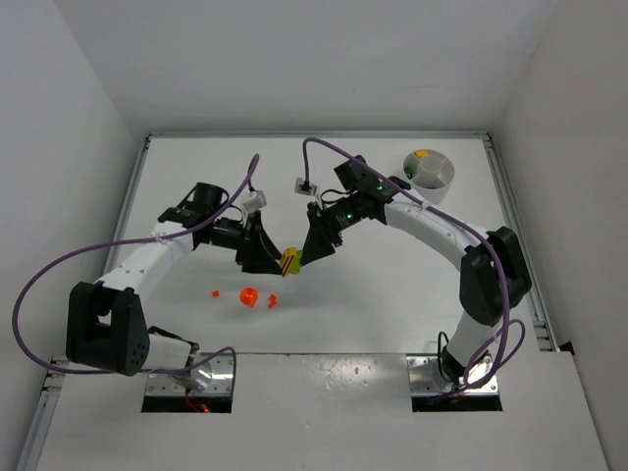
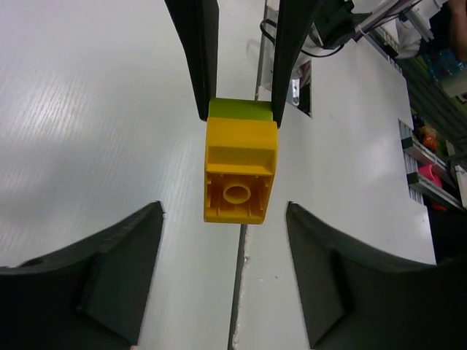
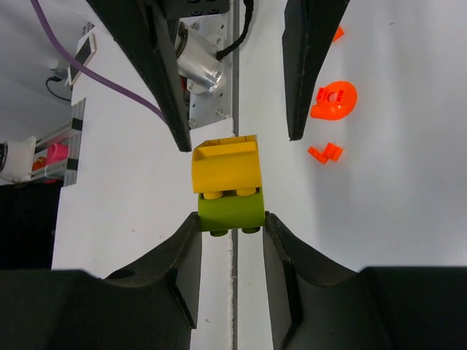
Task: Sort the legos into containers by color
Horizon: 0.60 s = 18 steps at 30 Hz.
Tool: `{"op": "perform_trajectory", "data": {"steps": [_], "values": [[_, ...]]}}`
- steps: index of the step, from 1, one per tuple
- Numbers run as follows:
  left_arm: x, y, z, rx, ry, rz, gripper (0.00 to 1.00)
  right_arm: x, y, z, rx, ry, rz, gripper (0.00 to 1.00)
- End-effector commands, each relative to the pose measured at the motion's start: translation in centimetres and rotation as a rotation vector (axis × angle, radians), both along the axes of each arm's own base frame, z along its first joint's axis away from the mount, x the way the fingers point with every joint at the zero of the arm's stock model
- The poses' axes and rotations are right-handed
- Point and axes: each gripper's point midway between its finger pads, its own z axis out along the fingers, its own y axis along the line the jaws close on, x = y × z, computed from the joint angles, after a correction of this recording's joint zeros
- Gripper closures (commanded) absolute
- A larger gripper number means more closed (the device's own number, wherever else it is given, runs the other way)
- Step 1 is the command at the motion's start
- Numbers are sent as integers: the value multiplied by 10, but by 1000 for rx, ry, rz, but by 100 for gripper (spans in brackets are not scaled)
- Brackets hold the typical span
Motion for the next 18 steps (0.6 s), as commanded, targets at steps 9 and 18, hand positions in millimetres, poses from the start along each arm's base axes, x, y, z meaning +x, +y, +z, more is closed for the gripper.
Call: {"op": "perform_trajectory", "data": {"steps": [9,18], "values": [[2,-12,14,-56,-53,-73,47,-7,11,12,49,-16,44,95],[0,-14,14,-57,-62,-85,49,-4,14,10,52,-4,46,95]]}}
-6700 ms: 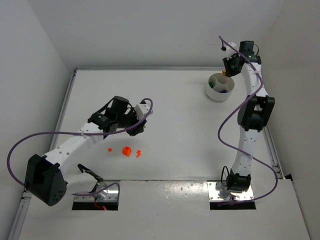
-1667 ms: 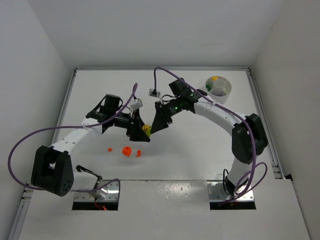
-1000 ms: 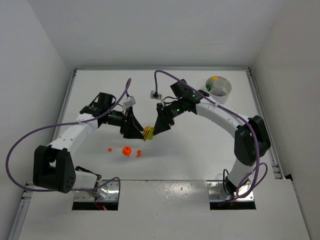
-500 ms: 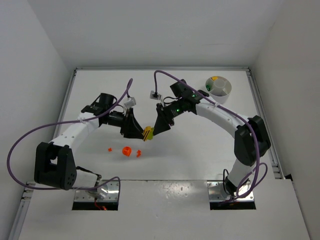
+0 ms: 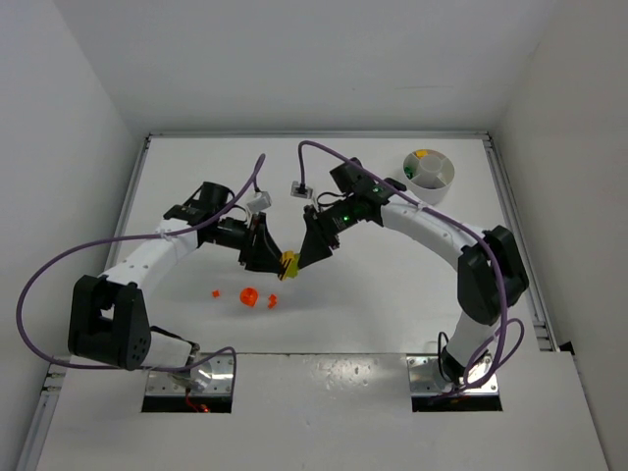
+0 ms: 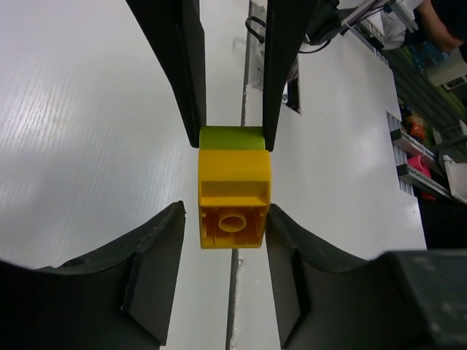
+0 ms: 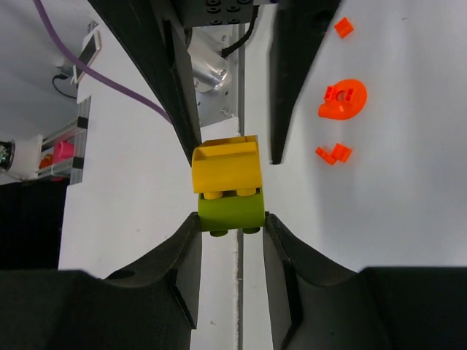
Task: Sort the legos into containers by color
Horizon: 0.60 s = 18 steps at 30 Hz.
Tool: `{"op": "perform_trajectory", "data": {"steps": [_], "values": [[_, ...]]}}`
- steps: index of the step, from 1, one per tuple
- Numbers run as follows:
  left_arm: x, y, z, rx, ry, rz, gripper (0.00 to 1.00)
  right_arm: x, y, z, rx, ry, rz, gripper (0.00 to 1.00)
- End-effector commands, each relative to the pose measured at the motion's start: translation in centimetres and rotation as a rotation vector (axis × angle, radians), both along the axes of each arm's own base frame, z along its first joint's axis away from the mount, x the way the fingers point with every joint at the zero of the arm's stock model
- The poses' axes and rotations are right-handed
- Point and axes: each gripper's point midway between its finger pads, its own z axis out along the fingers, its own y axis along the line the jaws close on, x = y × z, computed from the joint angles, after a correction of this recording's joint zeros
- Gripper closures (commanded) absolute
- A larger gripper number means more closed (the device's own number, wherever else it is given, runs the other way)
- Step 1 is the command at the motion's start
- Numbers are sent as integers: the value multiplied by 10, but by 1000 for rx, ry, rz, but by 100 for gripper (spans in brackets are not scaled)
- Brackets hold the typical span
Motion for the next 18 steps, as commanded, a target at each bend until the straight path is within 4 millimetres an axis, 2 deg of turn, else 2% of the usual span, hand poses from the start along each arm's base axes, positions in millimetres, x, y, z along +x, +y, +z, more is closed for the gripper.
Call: {"op": "perform_trajectory", "data": {"steps": [1,2,3,4,5,7,8,9,11,12,13,18], "values": [[5,-5,14,-44,-71,-32,52,2,9,13,60,-24,32,95],[5,-5,14,-44,-71,-32,55,0,8,10,55,-17,32,95],[5,-5,14,-44,-71,-32,64,0,8,10,55,-17,32,95],[5,-5,14,-44,-71,-32,69,0,8,10,55,-17,32,95],[4,-5,15,-52,-70,-36,74,1,8,11,57,-16,28,91],[3,-5,17,-54,-78,-36,85,2,8,7,49,-11,10,79],[4,-4,19,-63,-77,-32,87,0,8,10,48,11,-6,61],[4,-4,19,-63,-77,-32,87,-1,9,6,68,17,-6,53],[7,0,22,-82,-73,-23,88,-8,10,17,124,44,-6,42],[7,0,22,-82,-73,-23,88,-11,9,12,107,81,-16,40],[5,-1,24,-90,-62,-26,89,-10,11,23,146,60,-3,40],[5,-1,24,-90,-62,-26,89,-12,13,23,160,89,16,39]]}}
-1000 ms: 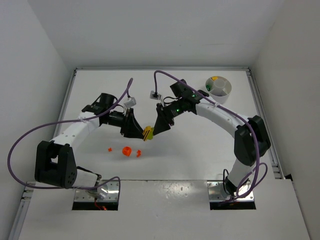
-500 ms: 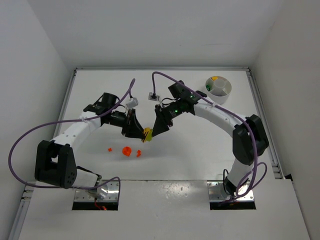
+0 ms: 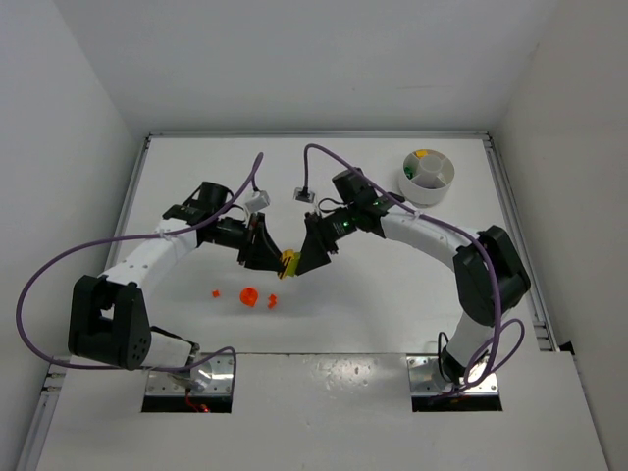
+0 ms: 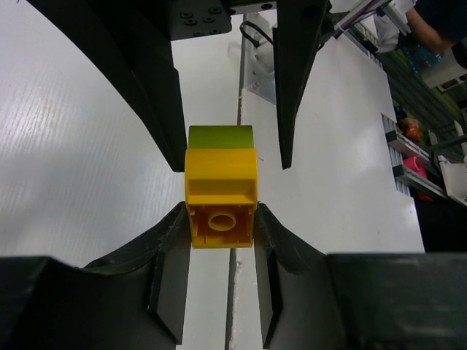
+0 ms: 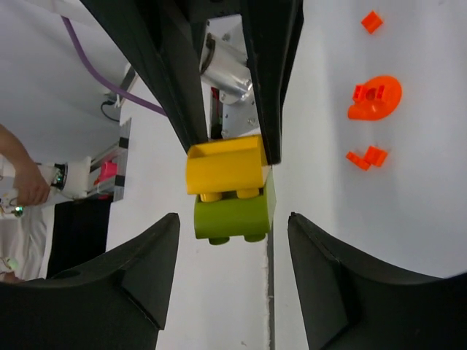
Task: Sort the legos into containers by color
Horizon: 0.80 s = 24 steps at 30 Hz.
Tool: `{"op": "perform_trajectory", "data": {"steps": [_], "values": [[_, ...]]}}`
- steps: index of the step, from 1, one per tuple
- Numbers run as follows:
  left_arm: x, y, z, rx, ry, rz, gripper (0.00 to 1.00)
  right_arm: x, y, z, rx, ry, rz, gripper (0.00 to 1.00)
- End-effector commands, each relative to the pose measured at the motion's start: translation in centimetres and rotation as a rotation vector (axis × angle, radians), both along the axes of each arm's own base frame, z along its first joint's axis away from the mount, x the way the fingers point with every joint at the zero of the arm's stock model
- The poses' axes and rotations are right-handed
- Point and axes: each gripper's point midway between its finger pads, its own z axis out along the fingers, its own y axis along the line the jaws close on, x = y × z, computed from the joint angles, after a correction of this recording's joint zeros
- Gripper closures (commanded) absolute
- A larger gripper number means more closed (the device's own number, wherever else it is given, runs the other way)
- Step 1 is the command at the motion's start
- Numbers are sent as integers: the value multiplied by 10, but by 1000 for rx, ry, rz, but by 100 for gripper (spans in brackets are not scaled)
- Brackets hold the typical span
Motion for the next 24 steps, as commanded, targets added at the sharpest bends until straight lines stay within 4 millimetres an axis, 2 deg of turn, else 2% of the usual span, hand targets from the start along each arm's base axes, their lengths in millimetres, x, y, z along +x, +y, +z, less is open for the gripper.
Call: {"op": "perform_trajectory", "data": {"steps": [1,8,11,14,15,19,22,23,24], "values": [[4,-2,22,-70,-71,-23,89,1,10,35,124,-56,46,39],[2,-2,21,-76,-61,-27,89,6,15,37,134,-62,42,40],[2,-2,21,-76,-61,-27,89,7,15,37,134,-62,42,48],[2,-2,21,-76,-61,-27,91,7,15,34,129,-54,41,64],[2,-2,21,-76,-61,-27,91,7,15,34,129,-54,41,75],[5,0,19,-65,-63,-12,92,11,14,27,112,-108,39,91],[17,9,19,-46,-79,35,95,3,4,23,83,-148,47,96],[21,11,22,-47,-90,47,96,6,-3,25,78,-161,28,96],[32,18,22,-26,-103,84,98,2,-6,22,71,-151,28,97]]}}
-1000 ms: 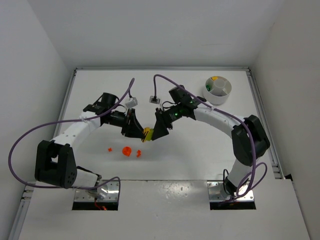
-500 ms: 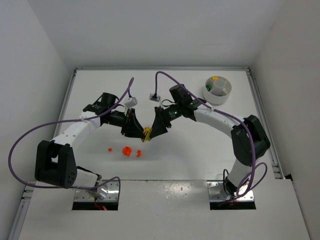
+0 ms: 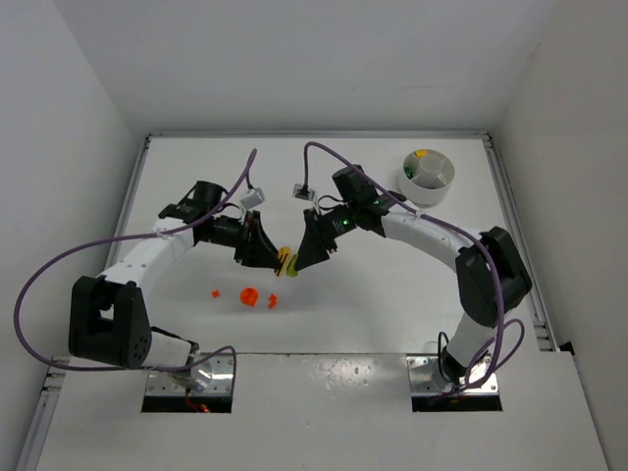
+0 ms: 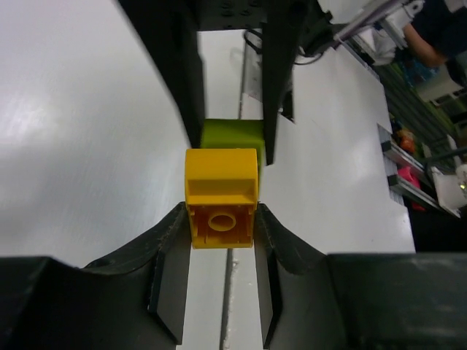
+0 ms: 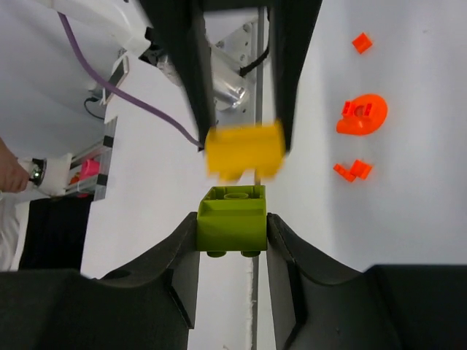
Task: Sort the legos into containers by color
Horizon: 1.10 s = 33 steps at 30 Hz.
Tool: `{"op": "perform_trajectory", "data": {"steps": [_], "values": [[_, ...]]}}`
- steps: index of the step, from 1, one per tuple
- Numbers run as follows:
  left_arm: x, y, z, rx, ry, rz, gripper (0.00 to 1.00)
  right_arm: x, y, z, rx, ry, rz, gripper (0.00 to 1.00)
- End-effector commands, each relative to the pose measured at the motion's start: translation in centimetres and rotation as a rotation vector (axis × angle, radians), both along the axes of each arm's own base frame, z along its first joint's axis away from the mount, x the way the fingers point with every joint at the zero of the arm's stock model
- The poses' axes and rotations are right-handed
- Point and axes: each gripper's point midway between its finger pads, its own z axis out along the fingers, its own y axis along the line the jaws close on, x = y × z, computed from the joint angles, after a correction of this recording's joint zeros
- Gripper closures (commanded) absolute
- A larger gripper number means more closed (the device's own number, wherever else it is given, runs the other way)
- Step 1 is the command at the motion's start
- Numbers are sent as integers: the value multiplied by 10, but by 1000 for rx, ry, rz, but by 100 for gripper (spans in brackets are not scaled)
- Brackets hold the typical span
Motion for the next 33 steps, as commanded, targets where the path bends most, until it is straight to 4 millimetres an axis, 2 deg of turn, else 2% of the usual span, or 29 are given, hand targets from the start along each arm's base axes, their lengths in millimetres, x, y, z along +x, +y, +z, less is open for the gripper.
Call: {"op": "perform_trajectory", "data": {"steps": [1,4,10,13,14,15,16,17,19,20,23,24,27,28,29,30,33], "values": [[36,16,20,-2,-155,78,98,-5,-16,11,0,-65,-3,97],[63,31,24,60,-219,164,100,-3,-31,6,-49,-128,-40,99],[118,61,40,233,-402,364,100,22,-63,-2,-142,-194,-167,100],[139,75,52,335,-486,461,100,47,-82,-7,-223,-233,-275,100],[143,80,50,365,-489,485,100,61,-95,-9,-273,-251,-353,100],[142,78,61,374,-533,508,100,70,-101,-5,-284,-276,-396,100],[150,86,68,419,-584,567,100,79,-108,-2,-307,-295,-443,100],[152,91,71,432,-598,600,100,96,-126,-9,-377,-311,-534,100],[147,88,82,434,-638,641,100,116,-144,3,-410,-364,-635,100],[146,92,80,451,-639,658,100,131,-163,3,-458,-386,-712,100],[140,90,92,448,-657,690,100,147,-191,18,-519,-395,-791,100],[136,88,93,452,-658,687,100,154,-197,31,-520,-424,-810,100],[133,95,100,475,-681,726,100,162,-228,48,-600,-458,-873,100],[132,97,101,492,-658,756,100,165,-234,50,-618,-460,-883,100],[131,99,102,499,-643,766,100,170,-239,60,-619,-484,-886,100],[128,96,104,499,-640,756,100,173,-252,65,-638,-487,-911,100],[126,94,101,509,-604,730,100,176,-271,61,-675,-487,-917,100]]}}
